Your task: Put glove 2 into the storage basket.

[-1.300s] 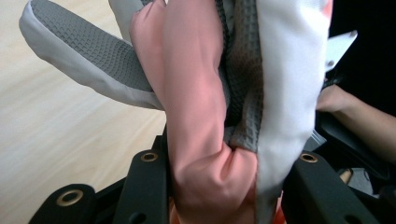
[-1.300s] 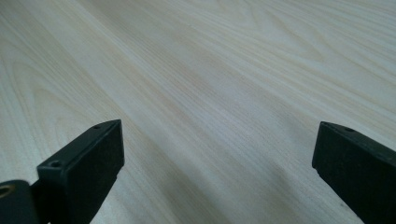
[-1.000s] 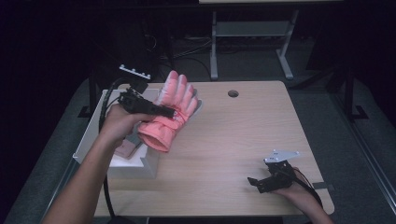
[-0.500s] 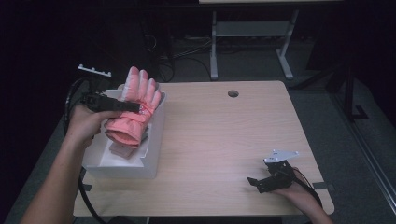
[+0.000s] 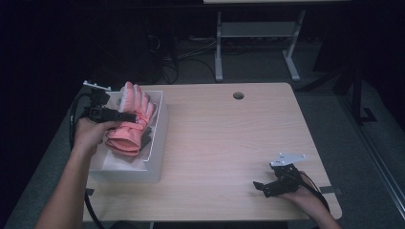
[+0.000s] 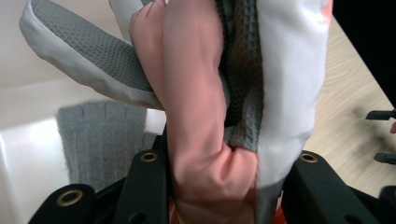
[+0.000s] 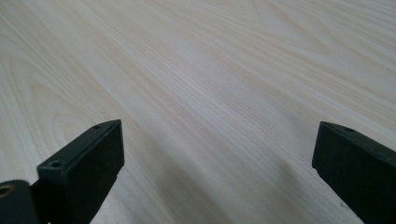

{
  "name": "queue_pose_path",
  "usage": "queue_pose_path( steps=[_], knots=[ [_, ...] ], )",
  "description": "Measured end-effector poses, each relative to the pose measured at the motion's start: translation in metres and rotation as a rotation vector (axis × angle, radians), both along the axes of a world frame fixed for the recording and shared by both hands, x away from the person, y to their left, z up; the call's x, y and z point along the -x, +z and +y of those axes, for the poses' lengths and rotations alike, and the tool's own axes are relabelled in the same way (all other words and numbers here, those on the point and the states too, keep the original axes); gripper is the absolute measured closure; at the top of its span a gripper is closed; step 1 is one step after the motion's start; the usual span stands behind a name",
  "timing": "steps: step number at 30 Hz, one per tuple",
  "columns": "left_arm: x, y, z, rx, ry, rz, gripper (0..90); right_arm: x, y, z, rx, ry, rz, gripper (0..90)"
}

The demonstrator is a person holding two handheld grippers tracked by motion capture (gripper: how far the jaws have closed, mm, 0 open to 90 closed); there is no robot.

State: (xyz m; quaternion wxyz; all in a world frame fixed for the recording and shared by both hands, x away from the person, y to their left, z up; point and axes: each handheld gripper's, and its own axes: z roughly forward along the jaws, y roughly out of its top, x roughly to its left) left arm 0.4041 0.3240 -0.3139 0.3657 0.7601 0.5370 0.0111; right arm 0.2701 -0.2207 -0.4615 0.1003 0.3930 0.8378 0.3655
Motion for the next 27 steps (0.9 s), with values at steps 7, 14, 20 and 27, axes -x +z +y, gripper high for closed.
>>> queue_pose_path(
  steps=[7,14,20,27],
  knots=[
    [-0.008,-0.034,-0.005,-0.039,-0.001,0.055,62.0,0.0,-0.001,0.0,0.005,0.013,-0.003,2.1],
    [-0.014,-0.06,-0.01,-0.045,-0.012,0.099,61.2,0.0,0.0,0.0,0.003,0.009,0.005,2.1],
    [-0.017,-0.083,-0.013,-0.043,-0.035,0.134,59.6,0.0,-0.001,0.001,0.006,0.012,0.004,2.1],
    [-0.018,-0.093,-0.016,-0.044,-0.05,0.14,54.3,0.0,-0.001,0.001,0.006,0.011,0.007,2.1]
  ],
)
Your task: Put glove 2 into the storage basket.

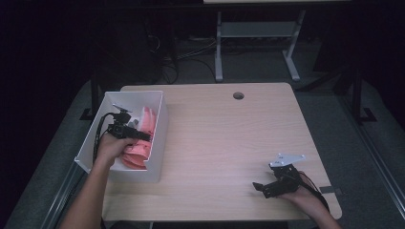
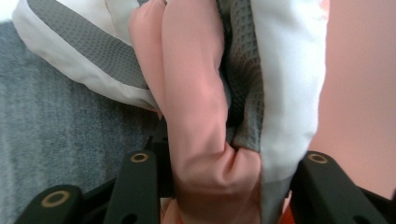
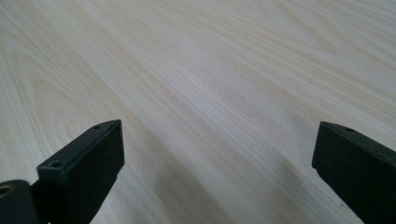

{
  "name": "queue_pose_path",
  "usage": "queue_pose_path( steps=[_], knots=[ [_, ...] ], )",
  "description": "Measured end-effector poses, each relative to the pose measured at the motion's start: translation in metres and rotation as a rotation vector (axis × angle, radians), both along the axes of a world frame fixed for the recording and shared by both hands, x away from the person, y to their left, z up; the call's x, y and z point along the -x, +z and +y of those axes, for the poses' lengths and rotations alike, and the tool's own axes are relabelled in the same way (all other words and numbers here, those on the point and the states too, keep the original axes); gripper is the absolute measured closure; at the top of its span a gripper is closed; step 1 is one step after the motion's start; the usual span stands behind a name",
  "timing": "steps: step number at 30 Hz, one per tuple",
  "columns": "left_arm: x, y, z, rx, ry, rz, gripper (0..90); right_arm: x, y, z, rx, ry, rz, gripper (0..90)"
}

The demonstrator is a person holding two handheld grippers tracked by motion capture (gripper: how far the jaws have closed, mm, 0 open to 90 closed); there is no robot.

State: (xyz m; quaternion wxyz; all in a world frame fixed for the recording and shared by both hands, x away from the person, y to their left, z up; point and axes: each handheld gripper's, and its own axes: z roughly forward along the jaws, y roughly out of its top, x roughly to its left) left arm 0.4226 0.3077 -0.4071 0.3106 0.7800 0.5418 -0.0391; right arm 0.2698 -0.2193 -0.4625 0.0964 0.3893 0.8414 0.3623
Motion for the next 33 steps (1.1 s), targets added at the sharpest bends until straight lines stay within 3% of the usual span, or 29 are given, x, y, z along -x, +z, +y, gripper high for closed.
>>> queue_pose_path(
  steps=[5,10,15,25,33],
  knots=[
    [0.001,0.003,0.003,0.006,-0.001,-0.025,31.7,0.0,0.0,0.0,0.005,0.008,-0.005,2.1],
    [0.004,0.019,0.005,-0.014,0.008,-0.074,18.3,0.0,0.0,0.0,-0.001,0.001,-0.001,2.1],
    [0.006,0.035,0.008,-0.023,0.005,-0.108,18.1,0.0,0.0,-0.001,-0.003,0.002,-0.001,2.0],
    [0.017,0.076,0.014,-0.03,-0.015,-0.22,18.0,-0.003,0.0,-0.004,-0.007,0.01,-0.001,2.1],
    [0.027,0.104,-0.008,-0.021,-0.09,-0.315,17.9,-0.004,0.0,-0.002,-0.009,0.012,-0.004,2.1]
  ],
)
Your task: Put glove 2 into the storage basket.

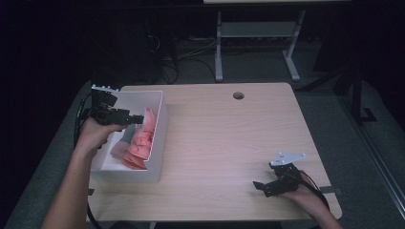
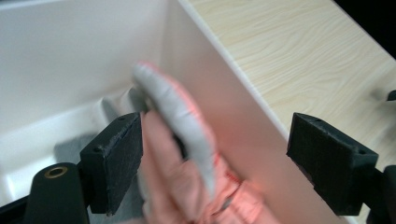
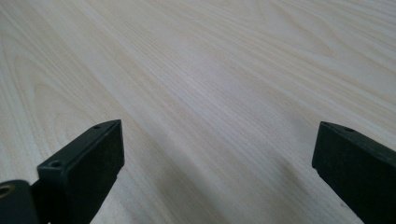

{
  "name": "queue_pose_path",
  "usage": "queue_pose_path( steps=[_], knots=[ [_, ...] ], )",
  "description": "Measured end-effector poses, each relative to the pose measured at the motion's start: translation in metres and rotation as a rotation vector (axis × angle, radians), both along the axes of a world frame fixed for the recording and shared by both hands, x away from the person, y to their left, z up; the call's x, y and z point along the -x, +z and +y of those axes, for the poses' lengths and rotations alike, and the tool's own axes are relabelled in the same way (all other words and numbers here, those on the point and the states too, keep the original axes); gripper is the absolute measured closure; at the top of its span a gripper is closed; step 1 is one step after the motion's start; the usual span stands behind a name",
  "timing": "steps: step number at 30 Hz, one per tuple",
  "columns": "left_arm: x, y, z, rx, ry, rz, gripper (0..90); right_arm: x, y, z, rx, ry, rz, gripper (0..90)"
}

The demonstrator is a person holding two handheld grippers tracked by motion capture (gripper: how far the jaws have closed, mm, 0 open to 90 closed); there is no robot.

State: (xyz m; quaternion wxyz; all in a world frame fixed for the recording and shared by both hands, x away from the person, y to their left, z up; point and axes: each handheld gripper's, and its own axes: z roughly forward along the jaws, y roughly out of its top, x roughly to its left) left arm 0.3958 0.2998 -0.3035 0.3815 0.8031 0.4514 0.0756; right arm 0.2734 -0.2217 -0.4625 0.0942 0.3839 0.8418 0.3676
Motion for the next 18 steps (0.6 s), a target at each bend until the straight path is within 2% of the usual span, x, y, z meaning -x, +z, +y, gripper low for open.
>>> queue_pose_path(
  steps=[7,13,18],
  knots=[
    [0.009,0.013,-0.036,0.017,-0.09,-0.05,17.9,0.001,0.0,0.0,0.002,0.003,-0.005,2.1],
    [0.015,0.017,-0.068,0.029,-0.152,-0.081,17.9,0.0,0.001,-0.001,0.009,0.004,-0.007,2.1],
    [0.021,0.018,-0.094,0.022,-0.188,-0.094,18.0,0.001,0.001,-0.001,0.002,-0.001,-0.011,2.1]
  ],
)
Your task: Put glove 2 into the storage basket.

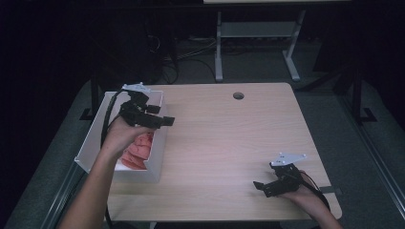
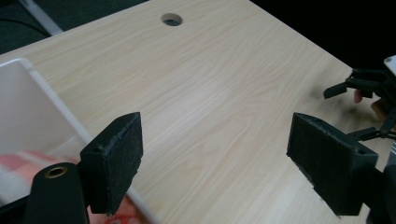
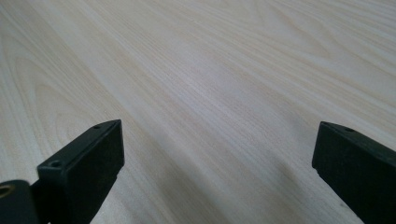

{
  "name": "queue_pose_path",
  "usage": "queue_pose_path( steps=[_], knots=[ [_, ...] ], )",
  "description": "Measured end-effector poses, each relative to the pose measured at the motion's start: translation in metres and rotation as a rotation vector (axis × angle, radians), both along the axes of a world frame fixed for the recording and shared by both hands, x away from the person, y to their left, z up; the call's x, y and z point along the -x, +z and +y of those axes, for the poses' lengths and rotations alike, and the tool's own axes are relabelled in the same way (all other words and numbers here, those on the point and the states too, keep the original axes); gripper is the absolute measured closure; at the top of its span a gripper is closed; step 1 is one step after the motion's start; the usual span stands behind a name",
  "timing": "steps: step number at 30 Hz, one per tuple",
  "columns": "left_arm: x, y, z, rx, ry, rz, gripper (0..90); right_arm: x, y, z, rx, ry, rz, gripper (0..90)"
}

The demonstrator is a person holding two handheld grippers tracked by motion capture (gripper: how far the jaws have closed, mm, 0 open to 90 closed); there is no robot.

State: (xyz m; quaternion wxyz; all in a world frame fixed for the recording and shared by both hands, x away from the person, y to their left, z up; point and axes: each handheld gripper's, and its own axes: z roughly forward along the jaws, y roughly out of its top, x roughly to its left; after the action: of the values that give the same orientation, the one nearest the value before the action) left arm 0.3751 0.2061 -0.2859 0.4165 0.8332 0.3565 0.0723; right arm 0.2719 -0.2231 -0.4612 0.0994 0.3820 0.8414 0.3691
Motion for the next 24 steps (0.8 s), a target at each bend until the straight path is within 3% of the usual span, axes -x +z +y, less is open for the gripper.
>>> queue_pose_path(
  steps=[7,12,24],
  knots=[
    [0.011,-0.006,-0.035,-0.014,-0.058,-0.006,17.9,0.0,0.0,0.001,-0.002,0.0,0.004,2.0],
    [0.019,-0.015,-0.053,0.0,-0.084,-0.011,17.9,0.0,0.001,0.002,0.003,0.01,-0.002,2.0],
    [0.037,-0.055,-0.09,-0.037,-0.15,0.002,17.9,-0.001,0.0,0.006,0.003,0.019,-0.001,2.0]
  ],
)
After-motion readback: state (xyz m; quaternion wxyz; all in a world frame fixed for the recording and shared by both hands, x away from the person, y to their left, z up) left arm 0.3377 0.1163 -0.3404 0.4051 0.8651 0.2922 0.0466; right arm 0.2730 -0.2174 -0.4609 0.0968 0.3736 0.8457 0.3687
